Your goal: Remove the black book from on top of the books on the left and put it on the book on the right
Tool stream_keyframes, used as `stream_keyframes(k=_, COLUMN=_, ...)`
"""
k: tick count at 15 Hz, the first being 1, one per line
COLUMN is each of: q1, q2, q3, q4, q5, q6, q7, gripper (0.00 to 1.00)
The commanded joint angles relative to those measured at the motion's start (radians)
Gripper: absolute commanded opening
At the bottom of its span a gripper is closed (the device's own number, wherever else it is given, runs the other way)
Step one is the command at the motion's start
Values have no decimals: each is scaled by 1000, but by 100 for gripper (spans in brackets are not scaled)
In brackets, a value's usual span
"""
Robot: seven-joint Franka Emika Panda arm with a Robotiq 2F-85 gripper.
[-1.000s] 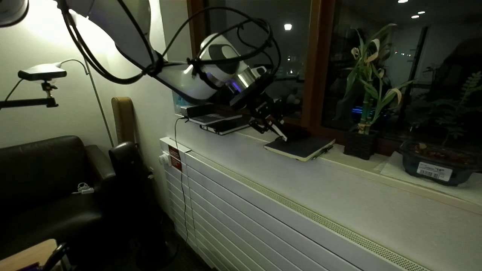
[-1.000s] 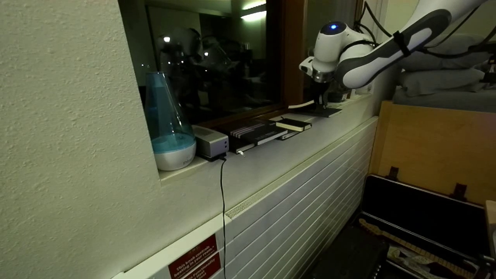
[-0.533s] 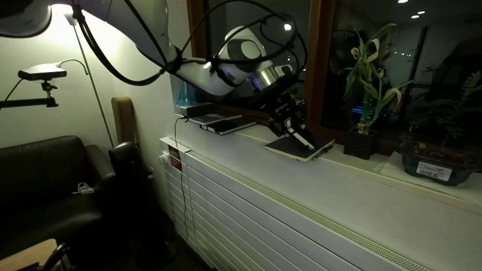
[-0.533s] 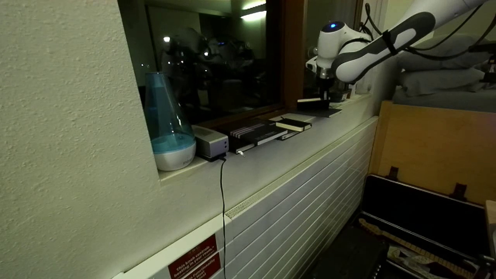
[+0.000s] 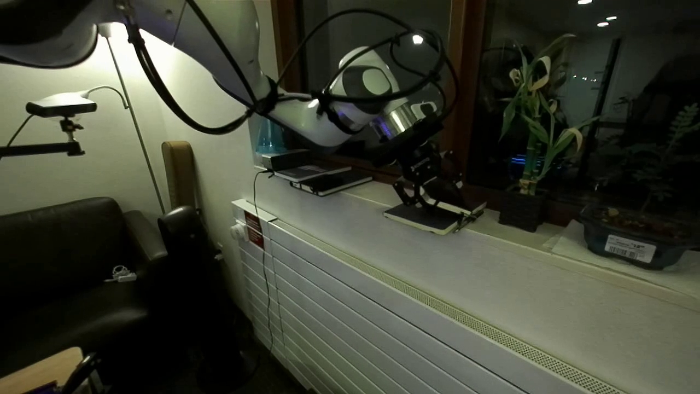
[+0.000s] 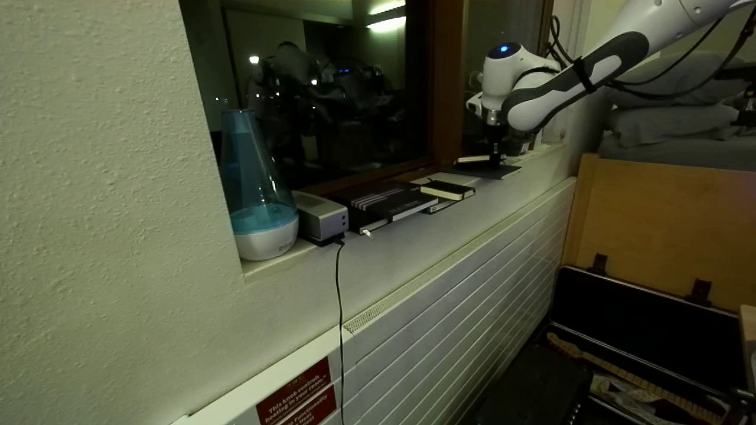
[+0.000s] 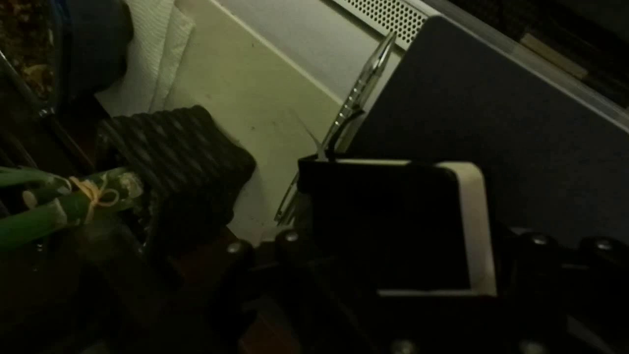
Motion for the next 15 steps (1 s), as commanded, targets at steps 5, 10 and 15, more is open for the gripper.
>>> stream_keyframes(k=5, q1=20, q2=-47, q3=18, q4=-22, q5=46, q6=-48, q7=-4, gripper=100)
stream_keyframes(k=10, q1=39, q2=-92, q3=60, q4=-51, q5=110, q6=-57, q7=-38, gripper=100)
stream_keyframes(k=15, q1=51, q2=-123, q3=99, q4=-56, q5=162, q6=-79, q7=-93, gripper=100)
